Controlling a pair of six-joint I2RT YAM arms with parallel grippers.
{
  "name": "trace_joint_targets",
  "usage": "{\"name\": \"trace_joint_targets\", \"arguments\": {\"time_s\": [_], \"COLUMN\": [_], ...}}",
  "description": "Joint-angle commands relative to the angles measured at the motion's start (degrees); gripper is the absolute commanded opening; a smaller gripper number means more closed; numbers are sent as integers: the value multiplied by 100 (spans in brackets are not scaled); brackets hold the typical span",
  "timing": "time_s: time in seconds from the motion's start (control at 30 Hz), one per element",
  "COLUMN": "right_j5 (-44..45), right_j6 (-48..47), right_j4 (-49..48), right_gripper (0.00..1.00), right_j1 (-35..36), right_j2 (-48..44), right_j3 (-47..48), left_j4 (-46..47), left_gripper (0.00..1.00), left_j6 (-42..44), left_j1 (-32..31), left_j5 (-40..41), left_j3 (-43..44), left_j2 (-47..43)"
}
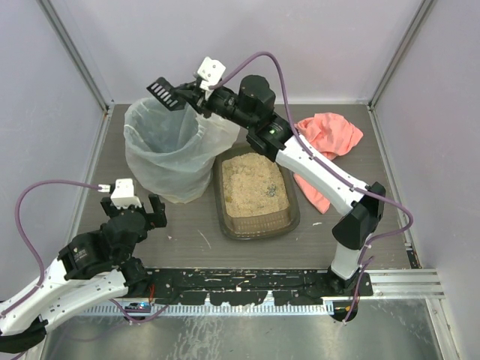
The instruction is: Clean the litter box
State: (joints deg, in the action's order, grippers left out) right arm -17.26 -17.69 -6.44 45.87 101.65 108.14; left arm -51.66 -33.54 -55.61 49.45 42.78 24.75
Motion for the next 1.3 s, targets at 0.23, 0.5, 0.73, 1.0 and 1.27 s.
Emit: {"name": "trace_joint_targets", "arguments": {"time_s": [0.23,0.5,0.73,1.0,1.27], "right_j5": [975,1629,2892,4048,4199], "right_j6": [1038,2026,2264,2761,3113], "right_j4": [-535,49,1025,2189,3246], "right_gripper": [1,1,1,1,1], "right_j1": [80,-63,-130,-129,-131], "right_j2": [-758,-2472,-3946,-4896,-4334], "right_j3": [-56,-1196,-2753,-3949,-4083], "left_j4": [234,270,288,336,310], "left_gripper": [99,99,100,100,100], "left_j6": [14,49,49,75,88], "left_j1": [-25,-22,-24,-23,-24], "left_j5": [56,30,64,17,-22], "left_j3": [23,37,11,14,55], "left_j2": [33,149,72,161,303]}}
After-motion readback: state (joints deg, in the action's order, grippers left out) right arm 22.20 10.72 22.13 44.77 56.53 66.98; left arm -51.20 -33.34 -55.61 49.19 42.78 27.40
